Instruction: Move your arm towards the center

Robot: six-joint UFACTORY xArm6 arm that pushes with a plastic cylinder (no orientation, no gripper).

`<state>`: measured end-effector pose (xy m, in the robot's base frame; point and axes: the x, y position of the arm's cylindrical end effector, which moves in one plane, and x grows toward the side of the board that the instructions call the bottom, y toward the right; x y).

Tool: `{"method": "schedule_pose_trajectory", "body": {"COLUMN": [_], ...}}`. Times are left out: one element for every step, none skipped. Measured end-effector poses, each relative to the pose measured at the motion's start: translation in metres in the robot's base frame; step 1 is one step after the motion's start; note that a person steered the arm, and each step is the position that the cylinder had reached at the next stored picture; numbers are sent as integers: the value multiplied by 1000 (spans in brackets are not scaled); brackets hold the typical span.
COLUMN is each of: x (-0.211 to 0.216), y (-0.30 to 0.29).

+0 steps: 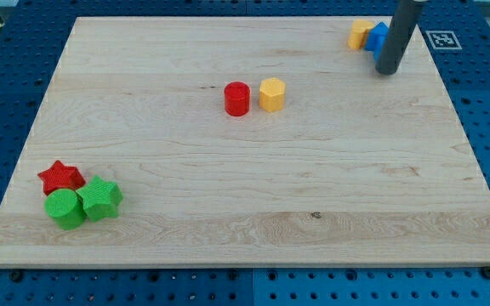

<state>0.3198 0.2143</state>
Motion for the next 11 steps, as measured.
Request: {"method": "schedule_pose_trajectory", "body": {"x": [-25,-35,-22,2,36,95,147,173,171,148,116], "y": [0,8,27,17,-8,-30,-74,-142,-213,-268,-289]}}
